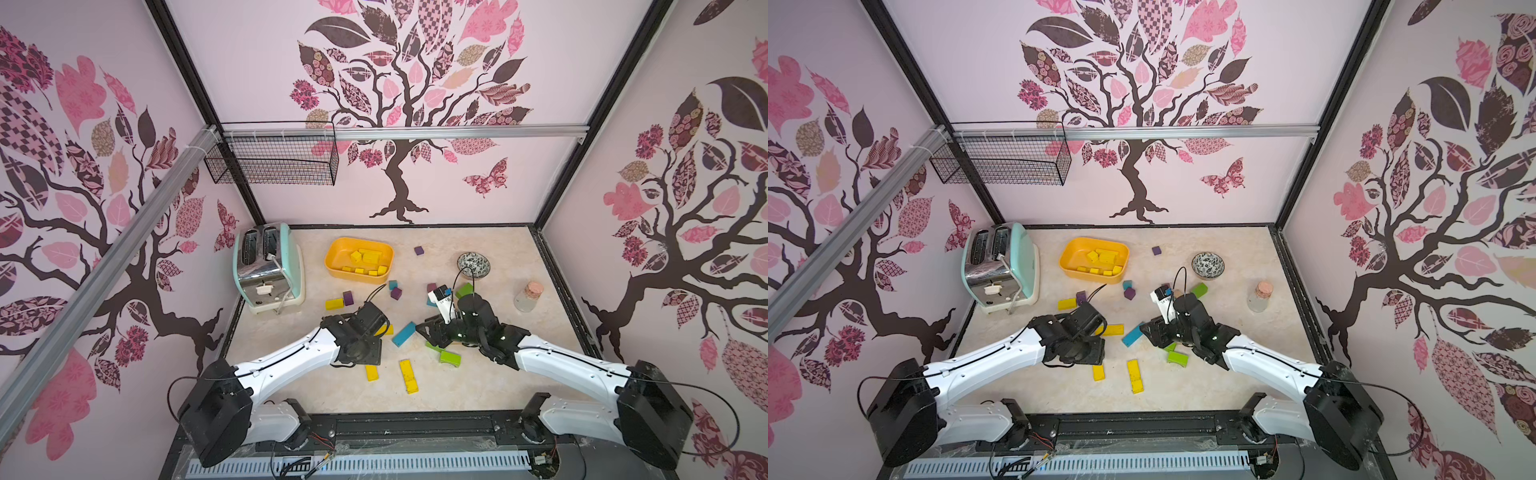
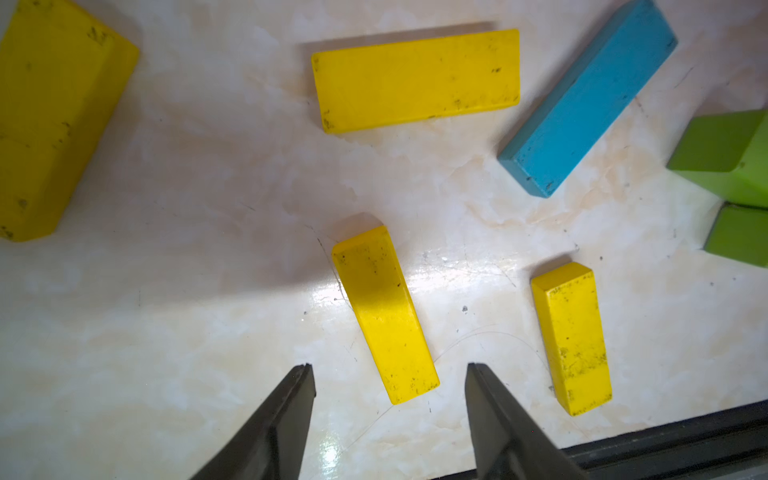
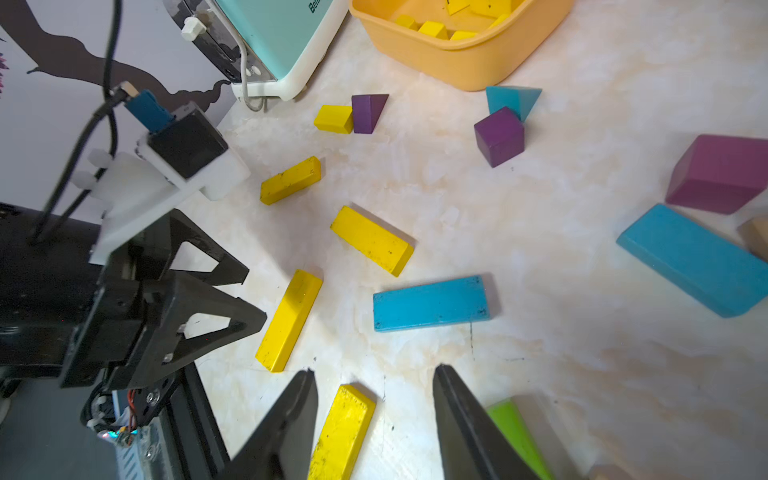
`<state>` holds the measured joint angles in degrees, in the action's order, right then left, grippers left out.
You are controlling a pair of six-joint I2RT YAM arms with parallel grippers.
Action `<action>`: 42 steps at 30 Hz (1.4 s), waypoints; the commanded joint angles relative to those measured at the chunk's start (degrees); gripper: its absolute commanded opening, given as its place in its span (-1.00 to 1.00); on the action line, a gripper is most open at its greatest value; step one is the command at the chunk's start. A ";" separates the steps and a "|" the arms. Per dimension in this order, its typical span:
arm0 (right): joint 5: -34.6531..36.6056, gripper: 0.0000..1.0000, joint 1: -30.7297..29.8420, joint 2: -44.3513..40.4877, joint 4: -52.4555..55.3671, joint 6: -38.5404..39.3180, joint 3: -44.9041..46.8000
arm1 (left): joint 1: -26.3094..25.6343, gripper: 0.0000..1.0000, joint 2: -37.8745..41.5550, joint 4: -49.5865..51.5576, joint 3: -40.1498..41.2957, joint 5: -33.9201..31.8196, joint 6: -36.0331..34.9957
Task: Pick out the yellow building blocks
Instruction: Pick up the building block from the center of the board.
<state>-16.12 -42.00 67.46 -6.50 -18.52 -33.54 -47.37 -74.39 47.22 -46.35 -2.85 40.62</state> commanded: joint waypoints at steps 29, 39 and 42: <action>-1.29 -0.01 -7.92 -7.26 4.91 -5.99 6.87 | -4.75 0.09 -6.88 -9.18 6.89 -1.33 8.29; -1.21 -0.01 -7.92 -6.55 4.92 -5.03 6.29 | -4.75 -0.06 -6.95 -7.80 6.68 -2.03 7.59; -1.06 -0.01 -7.92 -6.64 4.92 -4.72 6.21 | -4.74 -0.11 -6.60 -7.58 6.74 -2.31 7.72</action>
<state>-17.78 -49.84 60.75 -2.31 -24.14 -26.13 -52.03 -81.25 38.85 -39.99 -4.03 48.29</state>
